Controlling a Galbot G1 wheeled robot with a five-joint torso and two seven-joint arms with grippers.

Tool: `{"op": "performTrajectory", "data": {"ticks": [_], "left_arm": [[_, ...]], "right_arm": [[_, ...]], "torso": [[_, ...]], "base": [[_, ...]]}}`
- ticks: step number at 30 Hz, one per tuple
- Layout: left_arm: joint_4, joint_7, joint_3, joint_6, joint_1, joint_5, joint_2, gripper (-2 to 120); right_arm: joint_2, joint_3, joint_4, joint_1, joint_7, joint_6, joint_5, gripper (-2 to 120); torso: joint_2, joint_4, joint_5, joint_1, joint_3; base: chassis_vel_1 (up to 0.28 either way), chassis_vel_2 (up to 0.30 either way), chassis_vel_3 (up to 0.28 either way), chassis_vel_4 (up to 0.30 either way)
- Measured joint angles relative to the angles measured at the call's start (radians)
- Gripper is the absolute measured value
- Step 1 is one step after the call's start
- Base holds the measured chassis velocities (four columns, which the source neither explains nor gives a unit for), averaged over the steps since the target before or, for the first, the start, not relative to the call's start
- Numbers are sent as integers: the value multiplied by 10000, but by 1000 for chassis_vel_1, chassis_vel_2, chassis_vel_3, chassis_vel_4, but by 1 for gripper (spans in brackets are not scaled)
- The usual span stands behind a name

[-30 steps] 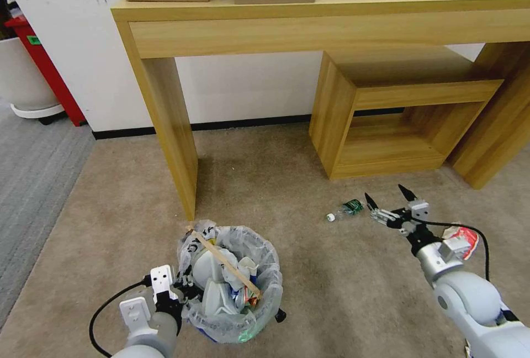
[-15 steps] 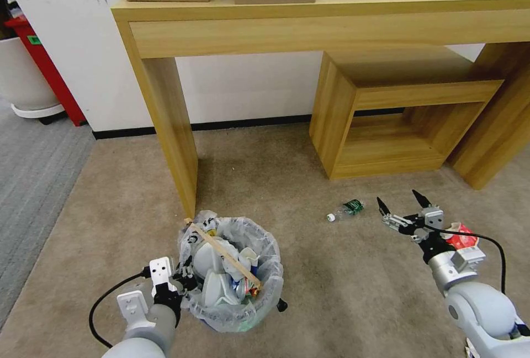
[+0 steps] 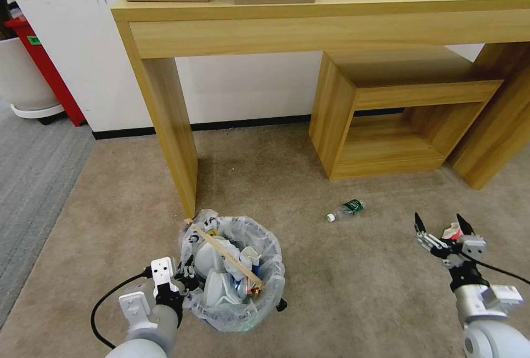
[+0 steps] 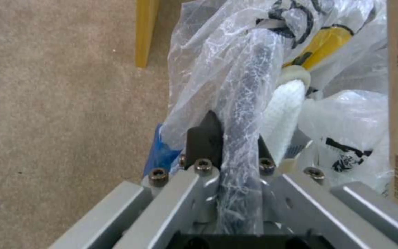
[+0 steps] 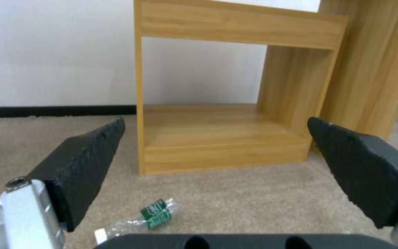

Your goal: Pick up the trash bin and place the garbage on the floor into it.

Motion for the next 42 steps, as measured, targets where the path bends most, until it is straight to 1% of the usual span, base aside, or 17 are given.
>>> {"op": "performTrajectory", "data": {"ticks": [2, 12, 27, 32, 38, 41, 42], "left_arm": [[39, -3, 102, -21, 0, 77, -16, 0], [-13, -8, 134, -93, 134, 81, -17, 0], [-90, -36, 246, -123, 309, 328, -71, 0], [-89, -21, 329, -128, 364, 415, -133, 0], [-92, -20, 360, -130, 382, 409, -134, 0], [-117, -67, 355, -141, 374, 337, -104, 0], [-117, -67, 355, -141, 374, 337, -104, 0]], "right_arm": [[151, 64, 0, -81, -94, 86, -160, 100], [341, -41, -2, -176, -117, 156, -428, 100], [462, -84, -108, -239, -152, 381, -642, 100], [424, -48, -121, -241, -127, 393, -608, 100], [413, -46, -302, -108, 182, 472, -818, 100], [416, -81, -459, 75, 771, 561, -1085, 100], [416, -81, -459, 75, 771, 561, -1085, 100]], "torso": [[0, 1, -1, 0, 0], [0, 1, -1, 0, 1], [0, 1, 0, 0, 0], [0, -4, 0, 0, 0], [0, -2, 1, 0, 1], [-1, 2, 1, 0, 0], [-1, 2, 1, 0, 0]], "base": [[0, 0, 0, 0], [-23, -19, -19, -19], [-94, -88, -100, -97], [-122, -128, -118, -112], [-68, -79, -46, -59], [0, 0, 0, 0], [0, 0, 0, 0]]}}
